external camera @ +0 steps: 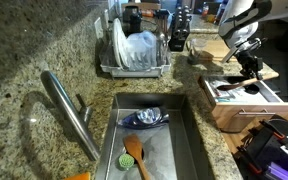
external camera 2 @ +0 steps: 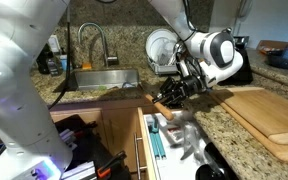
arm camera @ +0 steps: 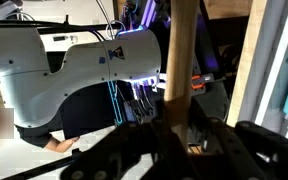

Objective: Pick the wooden spoon and put it in the drawer

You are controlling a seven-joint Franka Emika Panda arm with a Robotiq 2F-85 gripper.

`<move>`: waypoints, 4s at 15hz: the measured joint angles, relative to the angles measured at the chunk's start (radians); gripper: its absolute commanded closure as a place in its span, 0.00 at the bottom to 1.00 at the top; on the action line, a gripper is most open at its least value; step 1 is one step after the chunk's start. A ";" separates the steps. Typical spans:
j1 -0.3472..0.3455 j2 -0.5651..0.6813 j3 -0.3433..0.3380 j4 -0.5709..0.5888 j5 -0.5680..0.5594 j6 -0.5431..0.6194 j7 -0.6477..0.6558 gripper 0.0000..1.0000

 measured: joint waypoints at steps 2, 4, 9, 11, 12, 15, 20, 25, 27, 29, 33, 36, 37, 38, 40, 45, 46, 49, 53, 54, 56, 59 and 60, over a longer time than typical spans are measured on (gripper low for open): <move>0.001 0.002 -0.005 0.000 -0.016 -0.007 0.034 0.93; 0.004 0.000 -0.027 -0.029 -0.052 -0.014 0.104 0.93; 0.002 -0.065 -0.123 -0.246 -0.172 -0.011 0.245 0.72; -0.013 -0.074 -0.124 -0.267 -0.177 -0.009 0.251 0.93; -0.014 -0.071 -0.118 -0.259 -0.177 -0.009 0.251 0.93; -0.013 -0.070 -0.112 -0.256 -0.196 -0.009 0.273 0.93; -0.014 -0.082 -0.157 -0.252 -0.391 -0.053 0.395 0.72; -0.028 -0.078 -0.139 -0.248 -0.399 -0.050 0.421 0.93; -0.028 -0.078 -0.140 -0.224 -0.418 -0.028 0.496 0.93; -0.032 -0.079 -0.151 -0.174 -0.469 -0.019 0.548 0.93; -0.066 -0.101 -0.168 -0.072 -0.563 0.040 0.610 0.72; -0.080 -0.105 -0.166 -0.044 -0.564 0.074 0.624 0.93; -0.082 -0.104 -0.162 -0.043 -0.564 0.074 0.625 0.93; -0.081 -0.102 -0.158 -0.043 -0.569 0.077 0.641 0.93; -0.075 -0.103 -0.144 -0.036 -0.584 0.101 0.690 0.93; -0.008 -0.136 -0.091 0.031 -0.669 0.155 0.783 0.72; 0.001 -0.148 -0.071 0.043 -0.676 0.170 0.767 0.72; 0.011 -0.161 -0.037 0.059 -0.677 0.174 0.756 0.93; -0.032 -0.142 -0.014 0.030 -0.645 0.266 0.627 0.93; -0.045 -0.135 -0.007 0.014 -0.629 0.302 0.594 0.93; -0.054 -0.116 -0.003 -0.009 -0.602 0.374 0.567 0.93; -0.034 -0.090 0.001 -0.016 -0.589 0.436 0.584 0.93; -0.018 -0.086 0.002 -0.013 -0.589 0.440 0.602 0.93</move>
